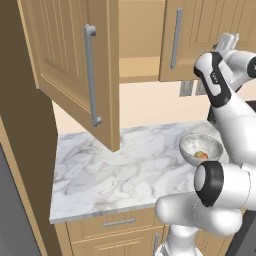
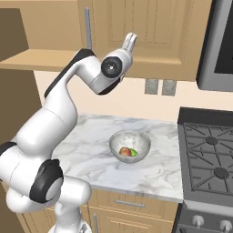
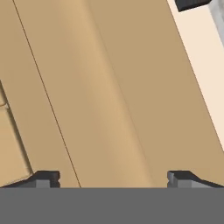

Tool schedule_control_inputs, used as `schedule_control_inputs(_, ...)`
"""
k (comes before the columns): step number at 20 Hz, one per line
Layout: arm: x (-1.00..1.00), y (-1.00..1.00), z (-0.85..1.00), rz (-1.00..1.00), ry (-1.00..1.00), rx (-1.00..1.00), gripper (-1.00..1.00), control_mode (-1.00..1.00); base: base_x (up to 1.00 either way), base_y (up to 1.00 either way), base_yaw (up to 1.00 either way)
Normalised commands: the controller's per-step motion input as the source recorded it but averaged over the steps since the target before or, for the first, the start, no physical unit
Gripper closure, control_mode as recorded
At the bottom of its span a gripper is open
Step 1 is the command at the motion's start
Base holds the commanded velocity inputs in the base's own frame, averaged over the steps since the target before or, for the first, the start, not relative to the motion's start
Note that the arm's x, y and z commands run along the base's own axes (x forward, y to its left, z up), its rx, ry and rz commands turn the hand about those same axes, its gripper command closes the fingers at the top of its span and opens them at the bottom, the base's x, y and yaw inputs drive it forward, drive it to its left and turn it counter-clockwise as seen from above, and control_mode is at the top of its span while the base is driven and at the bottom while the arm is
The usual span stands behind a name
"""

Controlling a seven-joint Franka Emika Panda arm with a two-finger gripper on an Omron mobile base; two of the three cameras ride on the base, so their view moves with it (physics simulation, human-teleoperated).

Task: Open the cabinet. Pick the kiwi and peach from the cabinet and place them into the bowl. Then close the cabinet.

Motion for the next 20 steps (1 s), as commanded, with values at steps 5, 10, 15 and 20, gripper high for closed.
schedule_control_inputs(5,-0.37,0.0,0.19,0.0,0.0,-0.03,-1.0,-1.0,0.0,0.0,0.0)
schedule_control_inputs(10,-0.72,0.0,0.16,0.0,0.0,-0.03,-1.0,-1.0,0.0,0.0,0.0)
schedule_control_inputs(15,-0.87,0.0,0.15,0.0,0.0,-0.04,-1.0,-1.0,0.0,0.0,0.0)
schedule_control_inputs(20,-0.97,0.0,0.23,0.0,0.0,-0.06,-1.0,-1.0,0.0,0.0,0.0)
